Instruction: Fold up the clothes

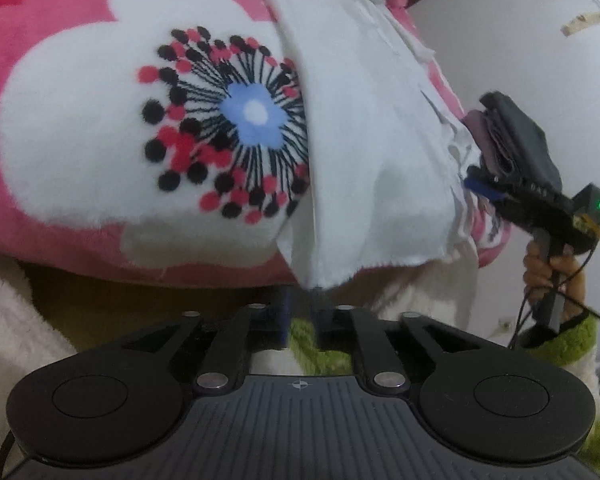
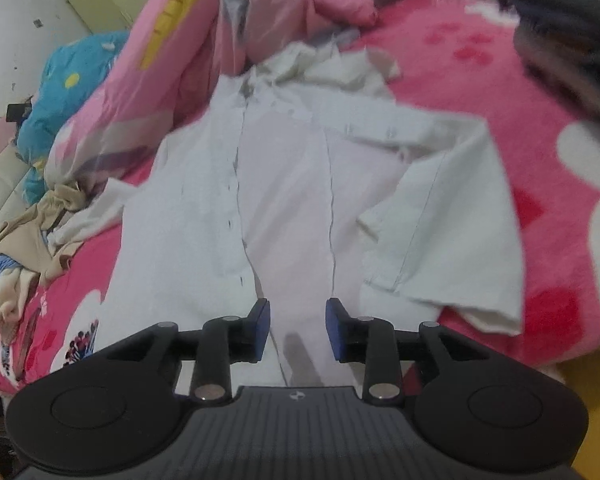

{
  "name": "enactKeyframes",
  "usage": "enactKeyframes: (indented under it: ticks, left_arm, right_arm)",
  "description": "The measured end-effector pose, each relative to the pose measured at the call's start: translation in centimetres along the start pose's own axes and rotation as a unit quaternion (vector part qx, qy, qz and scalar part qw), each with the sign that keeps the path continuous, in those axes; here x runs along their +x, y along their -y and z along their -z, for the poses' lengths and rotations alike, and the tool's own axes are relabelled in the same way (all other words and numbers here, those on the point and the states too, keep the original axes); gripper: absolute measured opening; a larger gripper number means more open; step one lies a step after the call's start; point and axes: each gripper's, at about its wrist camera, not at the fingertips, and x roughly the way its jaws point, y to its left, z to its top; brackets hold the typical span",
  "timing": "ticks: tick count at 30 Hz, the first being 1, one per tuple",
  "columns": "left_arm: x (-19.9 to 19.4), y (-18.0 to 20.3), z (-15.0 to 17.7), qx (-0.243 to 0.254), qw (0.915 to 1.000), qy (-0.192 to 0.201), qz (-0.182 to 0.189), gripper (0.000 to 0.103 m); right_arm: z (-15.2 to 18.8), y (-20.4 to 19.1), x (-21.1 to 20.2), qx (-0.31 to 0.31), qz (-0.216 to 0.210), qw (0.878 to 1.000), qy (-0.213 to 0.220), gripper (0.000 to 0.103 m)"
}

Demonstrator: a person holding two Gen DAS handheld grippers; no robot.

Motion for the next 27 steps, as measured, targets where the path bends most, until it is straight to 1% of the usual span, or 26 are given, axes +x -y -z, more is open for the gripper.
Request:
enactKeyframes:
  ticks: [1,4,8,10,12,13,15,16,17,18,19,21,23,27]
  left_arm:
    - [-0.5,0.1,0.2,0.005,0.9999,0.008,-0.007,0.021]
    - [-1.6,0.4,0.3,0.02,0.9991,0.031,-0.02,0.021]
    - [-2.3,2.1,-0.8,0.062,0.9952,0.071,-0.026,0.022]
    - [-2.0,3.7,-1.8,0.096,0.9906,0.092,-0.032,0.023]
    - [-1.5,5.4,-2.6,0.136,0.9833,0.113,-0.044,0.025]
    - [-1.0,6.2,-3.0,0.158,0.9789,0.121,-0.046,0.025]
    - [0.3,6.9,-3.4,0.187,0.9726,0.125,-0.059,0.025]
    - [1.1,7.2,-3.5,0.195,0.9709,0.117,-0.074,0.025]
    - [2.1,7.2,-3.6,0.2,0.9698,0.104,-0.094,0.025]
    - [2.6,7.1,-3.6,0.201,0.9693,0.094,-0.106,0.025]
    - [2.8,6.9,-3.5,0.202,0.9693,0.09,-0.108,0.025]
    - [2.4,6.8,-3.3,0.201,0.9701,0.093,-0.1,0.025]
    - [1.7,6.6,-3.6,0.191,0.9721,0.1,-0.092,0.025]
    - [1.3,6.5,-4.5,0.173,0.9746,0.117,-0.081,0.026]
  right_arm:
    - [-0.1,-0.2,-0.5,-0.006,0.003,1.0,0.01,0.034]
    - [-0.2,-1.4,-1.3,-0.028,0.002,0.999,0.042,0.033]
    - [0.0,-3.8,-0.4,-0.072,-0.03,0.996,0.045,0.032]
    - [0.4,-5.0,0.7,-0.094,-0.039,0.994,0.038,0.032]
    - [1.1,-5.5,1.8,-0.1,-0.044,0.994,0.026,0.032]
    - [1.5,-5.4,2.4,-0.1,-0.043,0.994,0.02,0.03]
    - [2.4,-4.7,3.3,-0.092,-0.028,0.995,0.008,0.027]
    - [2.9,-4.3,3.6,-0.087,-0.016,0.996,0.007,0.021]
    - [3.1,-3.8,3.5,-0.082,-0.009,0.997,0.01,0.012]
    - [3.0,-3.5,3.1,-0.075,-0.005,0.997,0.015,0.012]
    - [3.0,-3.1,2.8,-0.069,-0.001,0.997,0.02,0.012]
    - [2.7,-2.9,1.9,-0.07,0.014,0.997,0.036,0.015]
    - [2.2,-3.3,1.2,-0.088,0.02,0.994,0.055,0.015]
    - [1.2,-4.8,1.9,-0.119,-0.015,0.99,0.075,0.015]
